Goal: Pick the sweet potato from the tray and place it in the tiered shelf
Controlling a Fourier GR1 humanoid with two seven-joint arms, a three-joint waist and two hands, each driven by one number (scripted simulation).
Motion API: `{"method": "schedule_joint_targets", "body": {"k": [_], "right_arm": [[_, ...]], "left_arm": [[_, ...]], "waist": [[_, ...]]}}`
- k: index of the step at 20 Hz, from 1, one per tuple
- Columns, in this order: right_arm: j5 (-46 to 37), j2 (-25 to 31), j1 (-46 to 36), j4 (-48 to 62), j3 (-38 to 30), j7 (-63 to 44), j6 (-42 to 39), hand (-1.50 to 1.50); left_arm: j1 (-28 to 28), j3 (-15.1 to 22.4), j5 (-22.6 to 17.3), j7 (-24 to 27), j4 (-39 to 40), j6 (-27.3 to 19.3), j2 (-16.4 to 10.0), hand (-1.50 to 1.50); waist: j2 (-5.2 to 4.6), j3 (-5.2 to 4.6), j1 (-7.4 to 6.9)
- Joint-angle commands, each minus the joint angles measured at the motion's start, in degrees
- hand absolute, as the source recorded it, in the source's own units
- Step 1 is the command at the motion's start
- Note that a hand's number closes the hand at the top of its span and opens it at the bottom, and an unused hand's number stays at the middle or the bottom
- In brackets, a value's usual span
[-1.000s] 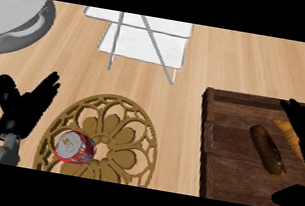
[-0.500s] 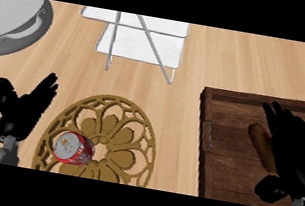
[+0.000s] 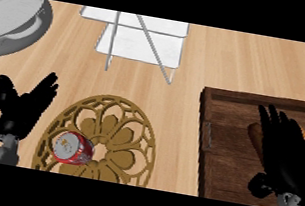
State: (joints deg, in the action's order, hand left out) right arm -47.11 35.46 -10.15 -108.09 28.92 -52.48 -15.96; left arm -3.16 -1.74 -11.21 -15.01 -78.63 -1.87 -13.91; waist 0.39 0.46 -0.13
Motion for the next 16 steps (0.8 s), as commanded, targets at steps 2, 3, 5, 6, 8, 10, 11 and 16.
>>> {"method": "schedule_joint_targets", "body": {"k": [2,3,5,6,8,10,11,16], "right_arm": [[-4.35,-3.44,0.25,3.37,-0.55,0.72,0.36,-1.50],[-2.02,-1.35,-2.34,8.70,-5.34,6.54,0.76,-1.50],[-6.65,-3.86,-0.02,7.34,-2.22,3.16,1.45,-1.50],[-8.25,-2.36,2.28,5.62,-1.84,3.80,2.41,-1.50],[-9.84,-4.37,0.49,11.75,-2.92,5.92,4.58,-1.50],[-9.74,-3.58,-0.21,11.02,-5.02,7.20,2.56,-1.50],[-9.87,-4.29,-1.30,10.18,-5.26,6.29,0.64,-1.50],[-10.31,-2.50,2.12,15.45,-8.85,15.89,8.25,-1.50]], "left_arm": [[-0.96,1.46,3.05,0.63,5.07,-1.74,2.78,0.00],[0.83,-0.48,0.79,1.19,2.97,1.29,0.55,0.00],[4.35,0.20,0.37,-0.90,-2.19,0.54,1.54,0.00],[0.75,0.74,2.21,-2.92,0.11,-1.26,1.72,0.00],[0.03,-1.55,0.71,-1.54,2.44,1.05,0.28,0.00],[2.03,0.33,1.54,-4.16,-2.09,0.20,1.49,0.00],[2.92,-1.38,0.40,-1.26,0.40,2.14,0.75,0.00],[2.58,-2.85,0.66,3.26,5.04,3.75,0.86,0.00]], "waist": [[-0.43,-0.47,0.24],[-0.46,-0.46,-0.10],[-0.34,-0.45,-0.17],[-0.35,-0.45,0.22],[-0.43,-0.45,0.01],[-0.36,-0.45,-0.07],[-0.38,-0.47,-0.07],[-0.45,-0.47,0.26]]}}
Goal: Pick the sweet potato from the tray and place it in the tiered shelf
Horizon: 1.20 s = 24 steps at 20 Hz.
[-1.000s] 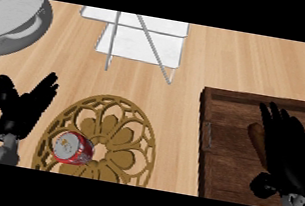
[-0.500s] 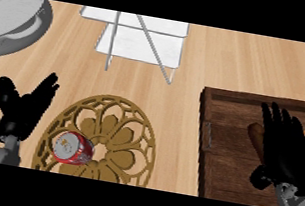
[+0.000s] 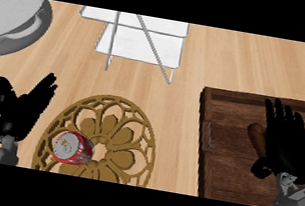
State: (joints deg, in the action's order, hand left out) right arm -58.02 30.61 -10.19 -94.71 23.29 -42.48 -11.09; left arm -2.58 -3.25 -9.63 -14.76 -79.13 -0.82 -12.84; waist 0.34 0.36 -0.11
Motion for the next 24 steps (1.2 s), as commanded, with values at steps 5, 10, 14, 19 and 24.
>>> {"method": "schedule_joint_targets", "body": {"k": [5,10,14,19,24], "right_arm": [[-2.90,-3.49,-0.10,8.23,-2.35,7.74,6.34,-1.50],[-3.00,-3.64,1.15,9.24,-3.96,12.17,5.80,-1.50],[-3.65,1.53,-2.38,12.58,0.72,16.47,-4.66,1.50],[-2.39,-2.82,1.87,12.62,-0.30,19.60,1.98,1.50],[-4.63,-4.60,3.14,4.72,3.01,19.84,1.33,1.50]], "left_arm": [[-0.31,2.82,2.74,-3.48,0.62,-2.61,3.85,0.00],[-0.46,-0.12,1.42,-2.39,2.16,-0.77,2.37,0.00],[0.49,0.81,1.68,-2.05,1.57,0.58,1.76,0.00],[2.67,0.37,1.61,-0.46,0.51,0.64,2.47,0.00],[-1.40,-1.54,0.69,-2.76,2.37,1.21,0.97,0.00]], "waist": [[-0.41,-0.34,0.00],[-0.37,-0.36,0.11],[-0.49,-0.38,-0.32],[-0.41,-0.33,-0.11],[-0.30,-0.37,0.42]]}}
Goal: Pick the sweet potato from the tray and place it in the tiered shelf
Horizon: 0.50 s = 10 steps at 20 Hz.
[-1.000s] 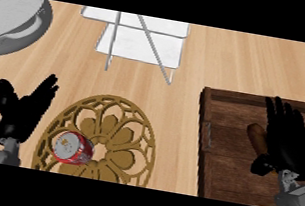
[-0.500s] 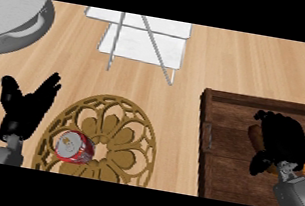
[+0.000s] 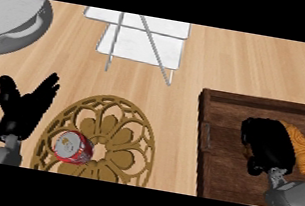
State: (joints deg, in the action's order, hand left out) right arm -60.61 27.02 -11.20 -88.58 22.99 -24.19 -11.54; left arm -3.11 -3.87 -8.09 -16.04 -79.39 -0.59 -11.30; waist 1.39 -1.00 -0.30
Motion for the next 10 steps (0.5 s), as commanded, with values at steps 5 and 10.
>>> {"method": "schedule_joint_targets", "body": {"k": [5,10], "right_arm": [[0.57,-20.19,-1.49,-4.19,7.90,-8.86,-1.89,1.50],[8.90,-26.51,-5.73,-6.88,11.39,-17.32,4.81,1.50]], "left_arm": [[1.33,1.52,0.38,-0.94,0.67,0.59,1.26,0.00],[-1.77,2.20,0.60,-1.52,0.47,1.52,0.69,0.00]], "waist": [[-1.73,0.96,-2.02],[-2.48,1.11,-5.18]]}}
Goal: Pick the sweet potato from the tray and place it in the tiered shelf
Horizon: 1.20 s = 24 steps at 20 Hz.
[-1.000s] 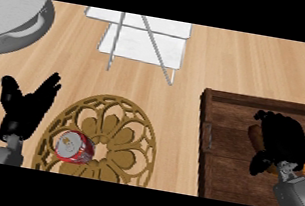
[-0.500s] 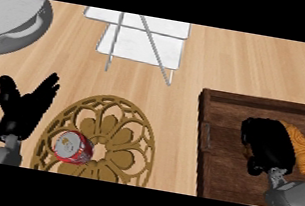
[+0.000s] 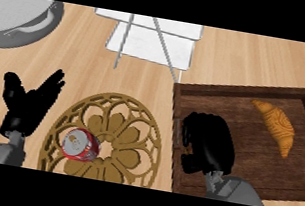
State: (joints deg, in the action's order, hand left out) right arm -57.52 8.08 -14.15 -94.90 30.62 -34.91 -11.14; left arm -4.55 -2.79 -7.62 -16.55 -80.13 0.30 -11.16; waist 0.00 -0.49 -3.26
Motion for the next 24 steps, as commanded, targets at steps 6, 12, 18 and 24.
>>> {"method": "schedule_joint_targets", "body": {"k": [6,12,18,24], "right_arm": [[5.87,-7.96,-19.84,-4.32,9.65,-25.18,13.59,1.50],[6.41,-8.04,-38.37,-2.34,8.52,-41.11,14.61,1.50],[10.11,-8.05,-54.45,4.36,1.67,-46.86,13.46,1.50],[13.09,-8.05,-67.29,16.65,-8.77,-45.08,12.86,1.50]], "left_arm": [[-0.49,1.08,0.21,-0.95,2.73,1.47,0.04,0.00],[-1.58,0.35,0.29,-2.33,4.41,0.64,0.05,0.00],[-3.16,0.40,0.81,-2.55,5.13,-0.43,0.87,0.00],[-2.10,0.25,1.07,-1.73,4.40,-0.72,1.08,0.00]], "waist": [[0.14,0.23,-2.28],[0.44,0.14,-1.23],[0.40,0.12,-0.15],[0.04,0.23,0.75]]}}
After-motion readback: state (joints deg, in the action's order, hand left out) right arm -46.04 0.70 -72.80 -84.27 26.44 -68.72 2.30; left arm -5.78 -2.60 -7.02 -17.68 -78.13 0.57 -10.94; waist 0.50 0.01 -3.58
